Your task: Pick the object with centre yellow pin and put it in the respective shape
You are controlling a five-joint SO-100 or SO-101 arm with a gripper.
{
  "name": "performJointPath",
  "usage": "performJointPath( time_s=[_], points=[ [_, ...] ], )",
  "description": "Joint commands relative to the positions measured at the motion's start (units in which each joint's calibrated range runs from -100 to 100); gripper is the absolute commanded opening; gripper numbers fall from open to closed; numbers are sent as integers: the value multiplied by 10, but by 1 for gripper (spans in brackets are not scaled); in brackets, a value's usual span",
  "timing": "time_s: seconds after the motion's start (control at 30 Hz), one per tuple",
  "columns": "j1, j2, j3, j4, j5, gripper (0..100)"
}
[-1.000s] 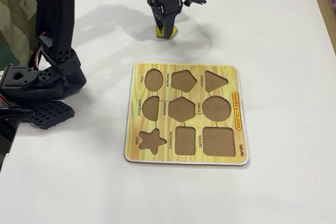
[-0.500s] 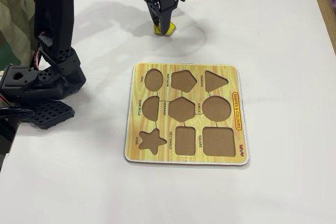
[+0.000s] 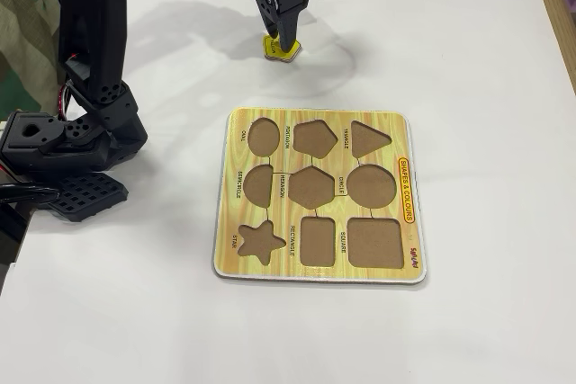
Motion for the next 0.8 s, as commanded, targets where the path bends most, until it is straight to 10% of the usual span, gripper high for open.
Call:
performJointPath(
  time_s=[0.0, 0.77],
  points=[
    [9, -31, -29, -4, -4, 12],
    [12, -4, -30, -5, -2, 12]
  ],
)
